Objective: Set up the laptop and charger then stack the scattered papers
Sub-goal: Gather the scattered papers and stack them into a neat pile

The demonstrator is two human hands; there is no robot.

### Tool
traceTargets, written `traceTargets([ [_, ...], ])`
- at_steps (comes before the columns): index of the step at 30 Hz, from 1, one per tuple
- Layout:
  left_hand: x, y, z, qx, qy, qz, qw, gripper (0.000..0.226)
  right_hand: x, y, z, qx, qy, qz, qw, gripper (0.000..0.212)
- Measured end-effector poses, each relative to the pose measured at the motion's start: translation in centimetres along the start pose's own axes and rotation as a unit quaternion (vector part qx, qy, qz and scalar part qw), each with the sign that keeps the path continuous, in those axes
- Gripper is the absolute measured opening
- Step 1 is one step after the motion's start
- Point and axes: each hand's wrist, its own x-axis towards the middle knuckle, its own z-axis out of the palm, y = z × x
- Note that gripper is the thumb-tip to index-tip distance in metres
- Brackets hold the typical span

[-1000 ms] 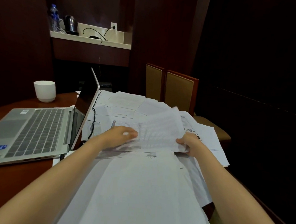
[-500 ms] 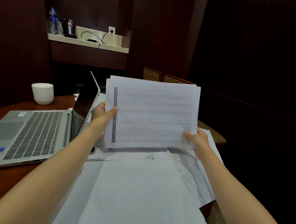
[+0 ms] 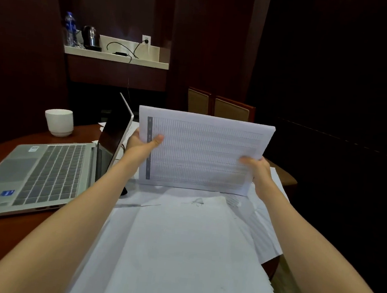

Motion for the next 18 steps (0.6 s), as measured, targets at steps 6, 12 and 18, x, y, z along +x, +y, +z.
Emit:
traceTargets([
  [6,-0.2,-0.6,-0.4,0.042,-0.006,-0.012,0.999,0.047,-0.1,0.8,-0.2,-0.044,0.000,-0.016,0.999,0.032],
  [12,-0.5,0.0,0.2,0.041,0.039,0.034,0.998,0.036,0.5,-0.5,0.1,-0.106,0.023,-0.050,0.993,0.026],
  [18,-0.2,1.7,0.7,0.038,0.051,0.057,0.996,0.077,1.0,-2.0,-0.5,-0.049,0.037,0.004,0.998,0.030],
])
